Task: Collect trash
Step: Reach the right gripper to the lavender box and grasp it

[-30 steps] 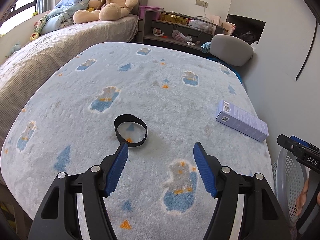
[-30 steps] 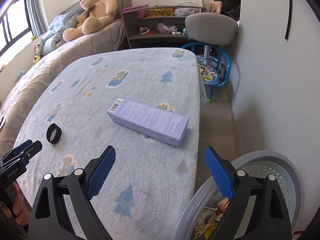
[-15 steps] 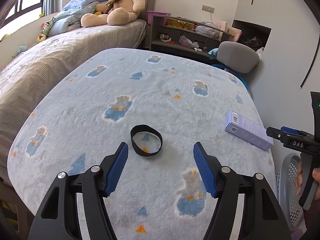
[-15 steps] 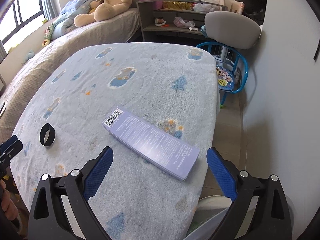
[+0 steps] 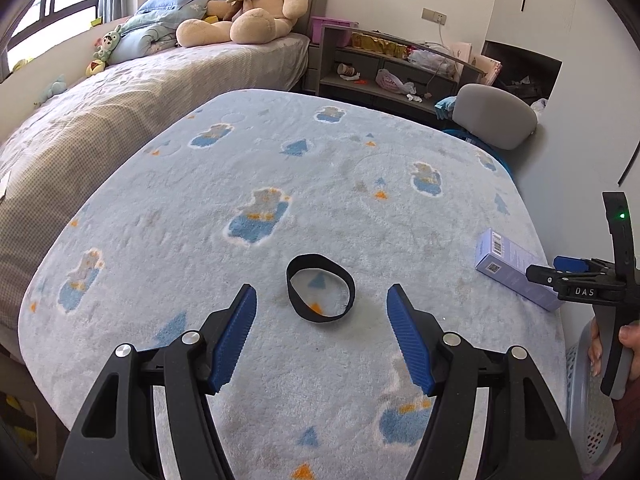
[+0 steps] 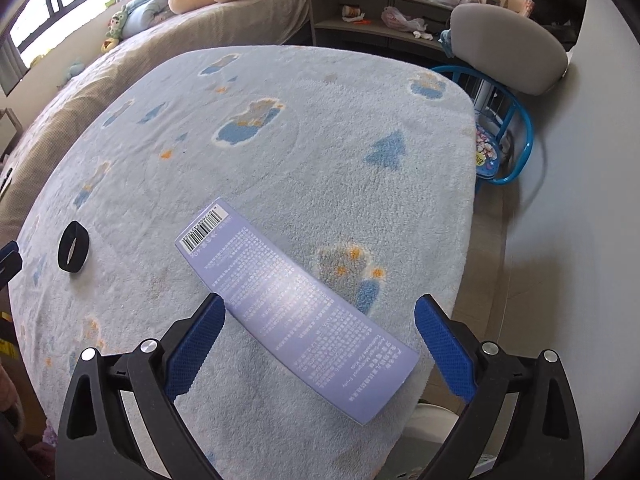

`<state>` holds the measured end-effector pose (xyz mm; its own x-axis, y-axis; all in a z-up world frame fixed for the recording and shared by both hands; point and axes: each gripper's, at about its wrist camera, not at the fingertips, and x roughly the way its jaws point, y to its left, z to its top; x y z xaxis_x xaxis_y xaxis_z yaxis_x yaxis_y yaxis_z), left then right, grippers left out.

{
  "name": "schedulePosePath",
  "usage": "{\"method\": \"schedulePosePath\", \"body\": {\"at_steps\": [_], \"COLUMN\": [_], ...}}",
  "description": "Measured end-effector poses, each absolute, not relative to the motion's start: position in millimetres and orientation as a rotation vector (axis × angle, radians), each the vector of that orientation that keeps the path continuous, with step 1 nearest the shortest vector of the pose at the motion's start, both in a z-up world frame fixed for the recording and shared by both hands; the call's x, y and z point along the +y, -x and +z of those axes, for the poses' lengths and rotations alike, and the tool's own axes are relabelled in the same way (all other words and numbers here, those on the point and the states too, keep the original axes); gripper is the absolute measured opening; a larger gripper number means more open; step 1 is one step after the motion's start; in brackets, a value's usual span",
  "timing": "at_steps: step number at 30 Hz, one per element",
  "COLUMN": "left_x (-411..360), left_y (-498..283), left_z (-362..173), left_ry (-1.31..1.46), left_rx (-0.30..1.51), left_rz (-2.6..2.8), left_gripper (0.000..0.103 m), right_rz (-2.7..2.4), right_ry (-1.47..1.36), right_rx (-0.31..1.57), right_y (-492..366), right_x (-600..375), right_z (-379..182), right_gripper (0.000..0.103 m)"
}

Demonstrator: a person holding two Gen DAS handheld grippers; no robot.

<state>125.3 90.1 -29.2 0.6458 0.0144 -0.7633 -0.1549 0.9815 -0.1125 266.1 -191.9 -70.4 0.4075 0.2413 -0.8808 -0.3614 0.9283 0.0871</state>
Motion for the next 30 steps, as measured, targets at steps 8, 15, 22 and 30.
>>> {"method": "schedulePosePath", "body": {"at_steps": [8,15,22,30], "left_x": [95,106,117,122], "left_y": [-124,-120,-117,-117], "left_z": [-30,-28,-31,-44], "left_ry": [0.187,0.201,0.213,0.213], "left_rx": [0.867,0.855,0.861,0.891], "left_rz": [0.106,0.124,0.141,0.147], "left_gripper": [0.065,0.065,0.065,0.065], "right_rz": [0.454,0.502,0.534,0.451], "right_ry": [0.093,0.046,-0.019,-0.06], "right_rx": [1.153,1.161,1.148,1.089], "right_y": [-254,-227,-206,-199], "right_x": [-179,-157,-129,-115], "right_z": [-71,-65,-63,-62], "right_gripper": [0.094,0.094,0.094,0.094]}}
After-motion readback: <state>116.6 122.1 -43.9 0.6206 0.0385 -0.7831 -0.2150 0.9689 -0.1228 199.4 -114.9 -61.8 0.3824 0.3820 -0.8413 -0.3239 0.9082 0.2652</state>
